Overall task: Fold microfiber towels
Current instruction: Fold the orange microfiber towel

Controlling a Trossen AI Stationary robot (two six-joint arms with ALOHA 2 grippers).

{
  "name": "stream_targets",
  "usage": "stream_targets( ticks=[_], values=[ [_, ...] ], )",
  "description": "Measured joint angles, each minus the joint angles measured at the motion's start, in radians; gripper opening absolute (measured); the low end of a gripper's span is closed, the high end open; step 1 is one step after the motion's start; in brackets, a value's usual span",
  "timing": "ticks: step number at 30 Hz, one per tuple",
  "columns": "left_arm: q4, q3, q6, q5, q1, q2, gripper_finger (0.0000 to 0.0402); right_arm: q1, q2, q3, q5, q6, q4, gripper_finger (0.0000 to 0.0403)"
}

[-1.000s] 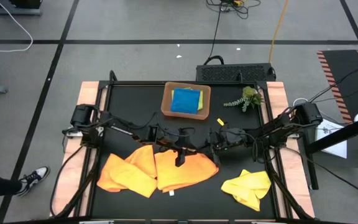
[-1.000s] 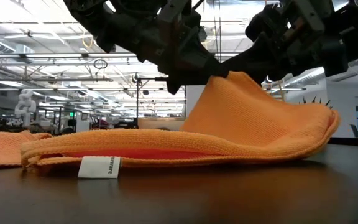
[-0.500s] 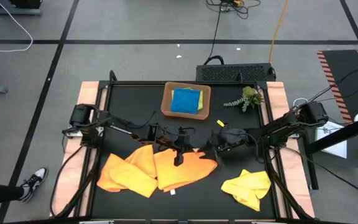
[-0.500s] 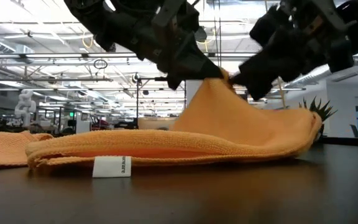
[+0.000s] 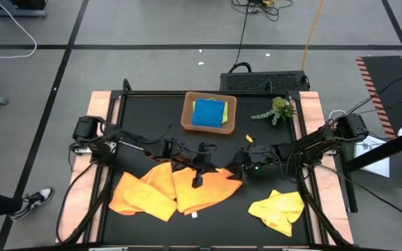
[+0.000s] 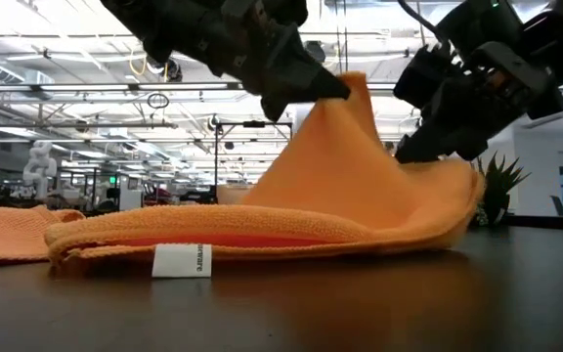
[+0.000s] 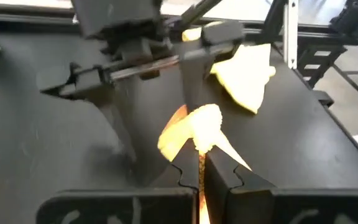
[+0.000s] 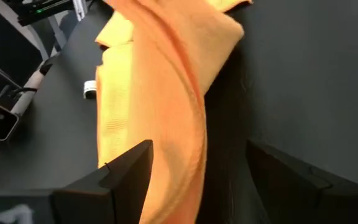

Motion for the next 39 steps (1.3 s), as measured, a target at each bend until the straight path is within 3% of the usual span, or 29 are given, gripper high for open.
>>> stream_targets(
  ticks=[8,13,21,26,33,39],
  values=[
    [-0.04,0.0,0.012,-0.061,-0.006,-0.031,0.0002,0.015,0.0,-0.001,-0.038,0.116,-0.106,0.0252],
    [-0.074,0.001,0.017,-0.09,-0.007,-0.059,0.0002,0.057,0.0,-0.038,-0.06,0.203,-0.064,0.0232],
    [-0.069,0.0,0.028,-0.097,-0.007,-0.062,0.0004,0.086,0.0,-0.16,-0.031,0.307,0.281,0.0169],
    [-0.067,0.0,0.028,-0.102,-0.007,-0.062,0.0002,0.085,0.0,-0.199,-0.02,0.32,0.316,0.0119],
    [-0.068,0.0,0.017,-0.128,-0.006,-0.062,0.0003,0.086,0.0,-0.22,-0.009,0.289,0.373,0.0015],
    [-0.067,0.0,-0.038,-0.134,-0.021,-0.071,0.0003,0.111,-0.03,-0.222,-0.066,0.271,0.498,0.0007]
  ],
)
